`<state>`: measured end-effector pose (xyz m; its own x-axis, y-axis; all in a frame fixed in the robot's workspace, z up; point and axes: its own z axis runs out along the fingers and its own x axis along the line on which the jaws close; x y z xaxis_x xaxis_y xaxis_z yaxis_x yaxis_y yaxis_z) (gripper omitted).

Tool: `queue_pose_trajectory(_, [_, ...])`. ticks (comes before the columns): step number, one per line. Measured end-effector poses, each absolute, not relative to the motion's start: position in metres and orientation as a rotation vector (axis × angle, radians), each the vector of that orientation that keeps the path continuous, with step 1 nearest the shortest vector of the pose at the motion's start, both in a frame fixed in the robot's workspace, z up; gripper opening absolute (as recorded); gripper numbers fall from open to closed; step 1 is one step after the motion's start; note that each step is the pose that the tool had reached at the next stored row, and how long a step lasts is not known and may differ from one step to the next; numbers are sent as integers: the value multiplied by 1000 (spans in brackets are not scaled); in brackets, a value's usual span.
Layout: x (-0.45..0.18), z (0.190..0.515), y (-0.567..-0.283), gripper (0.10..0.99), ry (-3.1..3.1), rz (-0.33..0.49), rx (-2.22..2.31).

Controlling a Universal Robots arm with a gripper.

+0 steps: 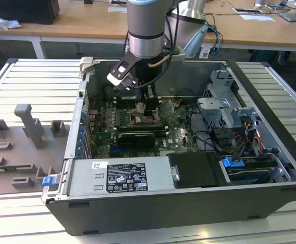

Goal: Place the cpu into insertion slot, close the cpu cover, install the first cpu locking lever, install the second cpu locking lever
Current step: 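Place the cpu into insertion slot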

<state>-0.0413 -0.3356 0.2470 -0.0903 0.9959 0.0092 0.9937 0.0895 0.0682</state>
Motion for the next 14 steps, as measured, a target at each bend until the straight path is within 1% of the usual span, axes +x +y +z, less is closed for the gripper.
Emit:
queue_pose_trajectory(6, [-41, 235, -332, 545, 2248, 82, 2139])
queue_pose_trajectory(14, [-41, 221, -321, 545, 2245, 76, 2149])
